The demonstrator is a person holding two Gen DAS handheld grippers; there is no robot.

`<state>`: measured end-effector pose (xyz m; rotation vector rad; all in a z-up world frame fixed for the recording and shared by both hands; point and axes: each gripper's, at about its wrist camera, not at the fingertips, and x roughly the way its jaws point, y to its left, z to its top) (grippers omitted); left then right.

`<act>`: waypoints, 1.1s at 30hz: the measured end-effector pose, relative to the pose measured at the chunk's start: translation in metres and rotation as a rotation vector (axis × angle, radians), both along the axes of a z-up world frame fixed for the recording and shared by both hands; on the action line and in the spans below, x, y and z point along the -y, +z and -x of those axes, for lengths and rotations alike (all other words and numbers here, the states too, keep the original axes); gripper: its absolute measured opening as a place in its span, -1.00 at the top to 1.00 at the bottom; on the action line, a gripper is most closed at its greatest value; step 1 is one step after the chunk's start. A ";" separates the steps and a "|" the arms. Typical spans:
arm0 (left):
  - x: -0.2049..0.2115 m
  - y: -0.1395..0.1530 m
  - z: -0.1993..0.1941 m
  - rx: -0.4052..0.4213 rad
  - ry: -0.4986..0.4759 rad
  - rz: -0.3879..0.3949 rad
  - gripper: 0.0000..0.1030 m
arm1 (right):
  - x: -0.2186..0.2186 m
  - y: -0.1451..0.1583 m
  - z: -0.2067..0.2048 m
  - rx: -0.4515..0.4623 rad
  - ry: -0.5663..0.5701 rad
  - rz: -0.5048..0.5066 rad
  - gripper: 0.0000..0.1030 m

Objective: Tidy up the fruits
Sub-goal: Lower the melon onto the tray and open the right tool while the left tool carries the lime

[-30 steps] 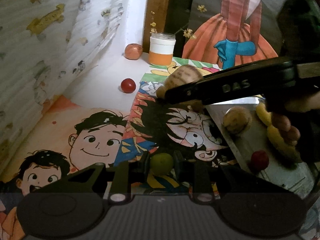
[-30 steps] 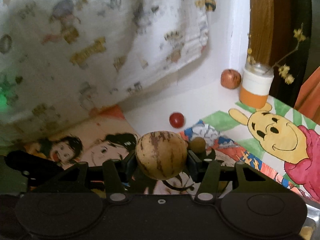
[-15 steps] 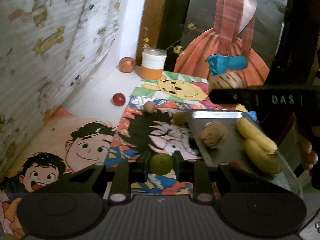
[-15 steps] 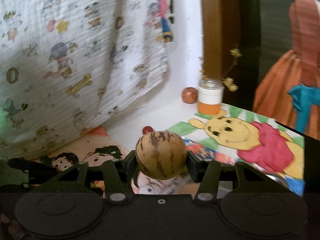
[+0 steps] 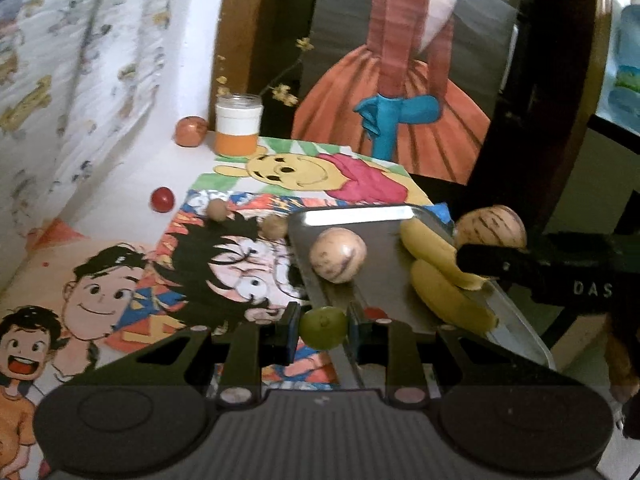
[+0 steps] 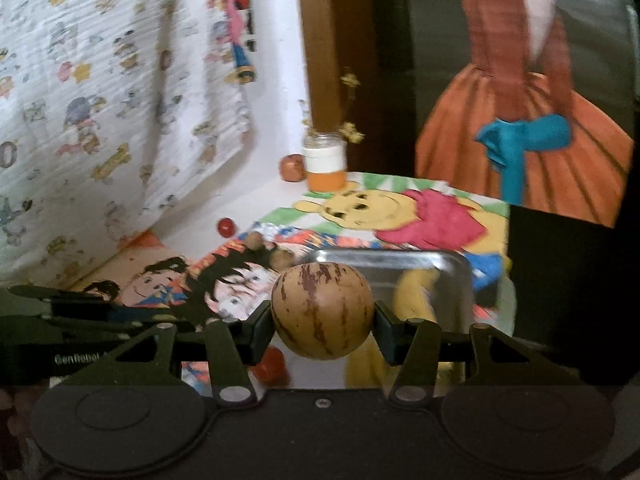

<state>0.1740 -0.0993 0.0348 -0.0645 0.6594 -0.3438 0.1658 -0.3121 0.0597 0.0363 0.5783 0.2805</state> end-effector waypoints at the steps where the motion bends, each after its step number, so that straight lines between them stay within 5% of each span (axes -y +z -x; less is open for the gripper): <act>1: 0.002 -0.001 0.000 -0.003 -0.004 -0.005 0.46 | 0.004 -0.003 0.005 -0.003 -0.014 -0.001 -0.05; 12: 0.038 -0.021 0.001 -0.058 -0.080 -0.027 0.46 | 0.031 -0.040 0.040 -0.075 -0.112 -0.042 -0.05; 33: 0.046 -0.034 -0.001 -0.084 -0.096 -0.058 0.46 | 0.026 -0.058 0.043 -0.106 -0.124 -0.057 -0.06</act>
